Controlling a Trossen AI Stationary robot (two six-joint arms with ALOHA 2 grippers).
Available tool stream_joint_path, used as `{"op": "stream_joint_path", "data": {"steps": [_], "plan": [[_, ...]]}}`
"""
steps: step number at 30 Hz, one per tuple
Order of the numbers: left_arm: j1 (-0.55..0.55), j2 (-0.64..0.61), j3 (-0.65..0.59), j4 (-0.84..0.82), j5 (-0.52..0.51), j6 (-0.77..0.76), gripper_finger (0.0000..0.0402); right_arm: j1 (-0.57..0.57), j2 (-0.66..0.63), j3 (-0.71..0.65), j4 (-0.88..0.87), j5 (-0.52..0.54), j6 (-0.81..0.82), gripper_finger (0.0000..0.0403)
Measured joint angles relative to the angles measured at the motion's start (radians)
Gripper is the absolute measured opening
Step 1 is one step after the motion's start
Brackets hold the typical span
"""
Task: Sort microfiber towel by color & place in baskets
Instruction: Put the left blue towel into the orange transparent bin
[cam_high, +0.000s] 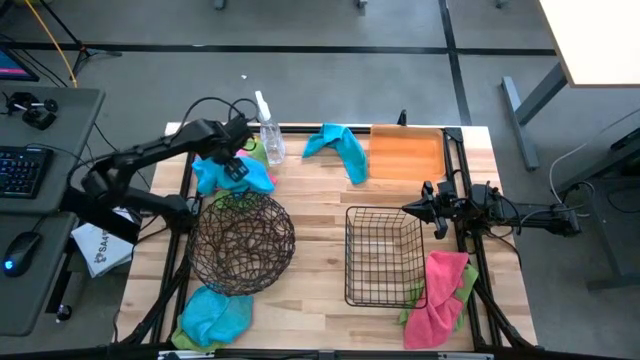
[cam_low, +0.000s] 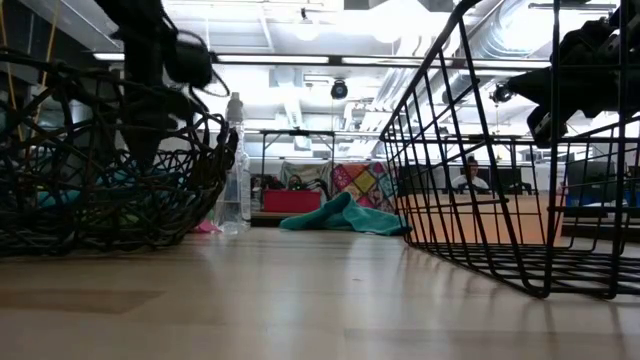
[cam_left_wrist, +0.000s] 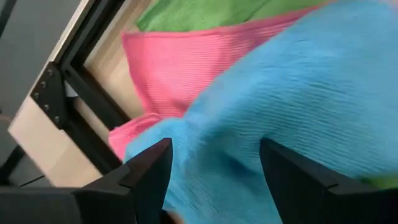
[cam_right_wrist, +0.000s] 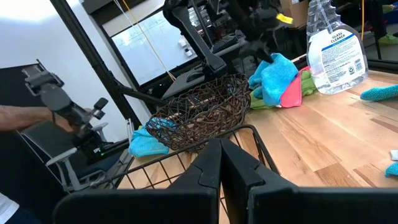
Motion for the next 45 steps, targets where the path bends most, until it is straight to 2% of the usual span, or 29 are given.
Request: {"op": "stream_joint_path", "data": {"steps": [5, 8, 10, 13, 15, 20, 25, 29, 32, 35, 39, 45], "plan": [[0.016, 0.087, 0.0, 0.014, 0.006, 0.038, 0.023, 0.0, 0.0, 0.0, 0.0, 0.0, 0.0, 0.0], [0.015, 0.12, 0.0, -0.013, 0.065, 0.071, 0.0205, 0.0, 0.0, 0.0, 0.0, 0.0, 0.0, 0.0], [0.015, 0.135, 0.0, -0.039, 0.079, 0.071, 0.0159, 0.0, 0.0, 0.0, 0.0, 0.0, 0.0, 0.0], [0.015, 0.129, -0.001, -0.082, 0.081, 0.057, 0.0047, 0.0, 0.0, 0.0, 0.0, 0.0, 0.0, 0.0], [0.015, 0.097, 0.005, -0.093, 0.089, 0.033, 0.0017, 0.0, 0.0, 0.0, 0.0, 0.0, 0.0, 0.0], [-0.003, -0.053, 0.131, -0.162, 0.084, -0.021, 0.0003, 0.0, 0.0, 0.0, 0.0, 0.0, 0.0, 0.0], [-0.055, -0.21, 0.369, -0.193, 0.072, -0.037, 0.0001, 0.0, 0.0, 0.0, 0.0, 0.0, 0.0, 0.0], [-0.131, -0.291, 0.553, -0.161, 0.158, -0.076, 0.0001, 0.0, 0.0, 0.0, 0.0, 0.0, 0.0, 0.0], [-0.204, -0.337, 0.639, -0.104, 0.226, -0.125, 0.0, 0.0, 0.0, 0.0, 0.0, 0.0, 0.0, 0.0], [-0.288, -0.374, 0.679, -0.043, 0.259, -0.189, 0.0, 0.0, 0.0, 0.0, 0.0, 0.0, 0.0, 0.0], [-0.377, -0.399, 0.684, 0.058, 0.243, -0.25, 0.0, 0.0, 0.0, 0.0, 0.0, 0.0, 0.0, 0.0], [-0.463, -0.271, 0.682, 0.231, 0.228, -0.196, 0.0, 0.0, 0.0, 0.0, 0.0, 0.0, 0.0, 0.0]]}}
